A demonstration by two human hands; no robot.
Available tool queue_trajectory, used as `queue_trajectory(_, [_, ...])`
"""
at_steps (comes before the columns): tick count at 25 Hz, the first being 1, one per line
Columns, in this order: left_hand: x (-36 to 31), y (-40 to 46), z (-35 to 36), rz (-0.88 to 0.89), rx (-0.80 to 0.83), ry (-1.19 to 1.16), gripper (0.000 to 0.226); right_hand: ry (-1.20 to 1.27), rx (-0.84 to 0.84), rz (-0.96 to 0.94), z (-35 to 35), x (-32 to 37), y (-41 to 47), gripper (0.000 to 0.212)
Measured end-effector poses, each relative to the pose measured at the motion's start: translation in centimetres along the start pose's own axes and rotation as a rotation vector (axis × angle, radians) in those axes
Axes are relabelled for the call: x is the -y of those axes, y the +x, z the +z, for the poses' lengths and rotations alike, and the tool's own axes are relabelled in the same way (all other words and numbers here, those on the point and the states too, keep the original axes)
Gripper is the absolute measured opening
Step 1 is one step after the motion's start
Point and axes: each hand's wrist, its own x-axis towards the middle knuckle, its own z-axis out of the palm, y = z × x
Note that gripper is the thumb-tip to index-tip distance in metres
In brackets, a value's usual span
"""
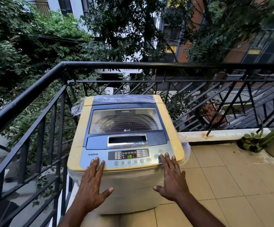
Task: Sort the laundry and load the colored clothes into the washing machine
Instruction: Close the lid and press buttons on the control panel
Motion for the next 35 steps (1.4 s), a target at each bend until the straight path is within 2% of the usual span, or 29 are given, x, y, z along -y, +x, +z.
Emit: queue_trajectory(35, [-0.09, -0.10, -0.01, 0.013, -0.006, -0.005, 0.106, -0.010, -0.001, -0.009, -0.17, 0.17, -0.22, 0.132])
